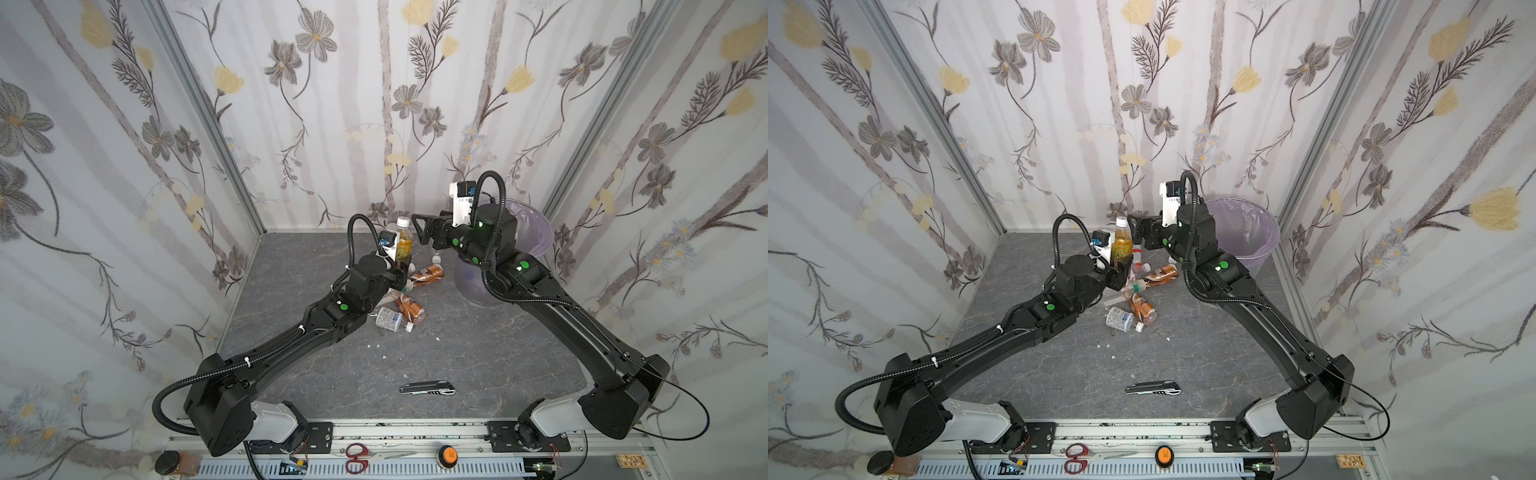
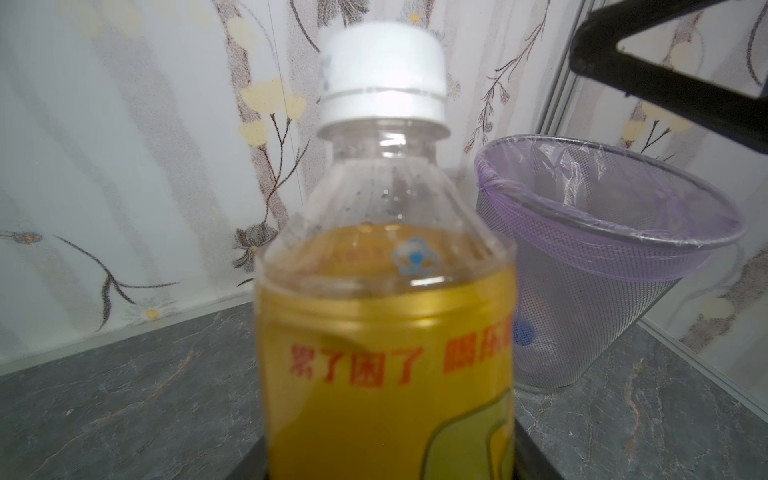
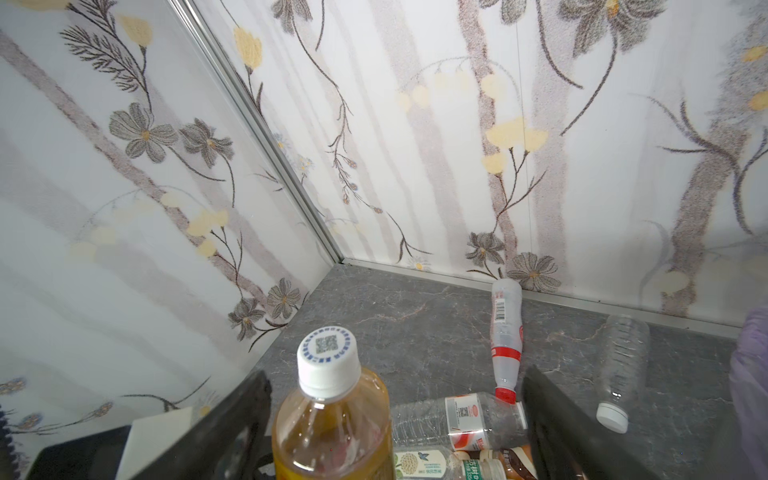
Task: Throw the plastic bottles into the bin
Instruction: 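Raise the tea bottle toward the right gripper while right gripper grasps its white cap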
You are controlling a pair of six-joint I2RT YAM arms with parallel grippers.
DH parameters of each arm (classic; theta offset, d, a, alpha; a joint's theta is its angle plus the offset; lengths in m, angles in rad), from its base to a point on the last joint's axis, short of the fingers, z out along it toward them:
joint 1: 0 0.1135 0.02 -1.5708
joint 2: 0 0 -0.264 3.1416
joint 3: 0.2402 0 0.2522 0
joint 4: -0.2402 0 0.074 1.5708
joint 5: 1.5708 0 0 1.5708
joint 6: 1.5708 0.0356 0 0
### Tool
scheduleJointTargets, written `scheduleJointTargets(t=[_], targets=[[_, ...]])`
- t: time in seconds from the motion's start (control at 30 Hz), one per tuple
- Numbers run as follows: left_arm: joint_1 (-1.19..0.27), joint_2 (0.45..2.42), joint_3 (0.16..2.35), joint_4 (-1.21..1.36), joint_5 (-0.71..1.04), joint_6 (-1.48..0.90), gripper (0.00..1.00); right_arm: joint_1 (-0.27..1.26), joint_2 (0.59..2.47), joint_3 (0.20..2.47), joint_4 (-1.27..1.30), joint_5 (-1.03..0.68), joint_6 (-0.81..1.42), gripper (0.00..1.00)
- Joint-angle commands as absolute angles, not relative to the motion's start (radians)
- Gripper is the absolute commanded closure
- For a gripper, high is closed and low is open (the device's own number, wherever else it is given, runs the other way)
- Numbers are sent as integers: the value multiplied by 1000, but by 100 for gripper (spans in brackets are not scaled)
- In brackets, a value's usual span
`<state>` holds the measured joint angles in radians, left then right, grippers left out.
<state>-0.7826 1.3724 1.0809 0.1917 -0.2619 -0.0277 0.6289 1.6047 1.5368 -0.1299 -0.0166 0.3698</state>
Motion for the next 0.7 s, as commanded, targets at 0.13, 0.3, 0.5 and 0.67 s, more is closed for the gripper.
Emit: scheduleJointTargets(t=[0.13,0.3,0.5,0.67], targets=[[-816,1381,1088,268,-290,11,43,629,1602,1510,-59,-84,425,15],[-834,1384,1083,278,-303,15,43,629,1608,1506,-52,-96,437,20],[-848,1379,1080,284,-307,14,43,629,1625,1507,-51,-105,443,27],[-851,1375,1075,291,-309,14,43,629,1633,1506,-51,-108,449,33]])
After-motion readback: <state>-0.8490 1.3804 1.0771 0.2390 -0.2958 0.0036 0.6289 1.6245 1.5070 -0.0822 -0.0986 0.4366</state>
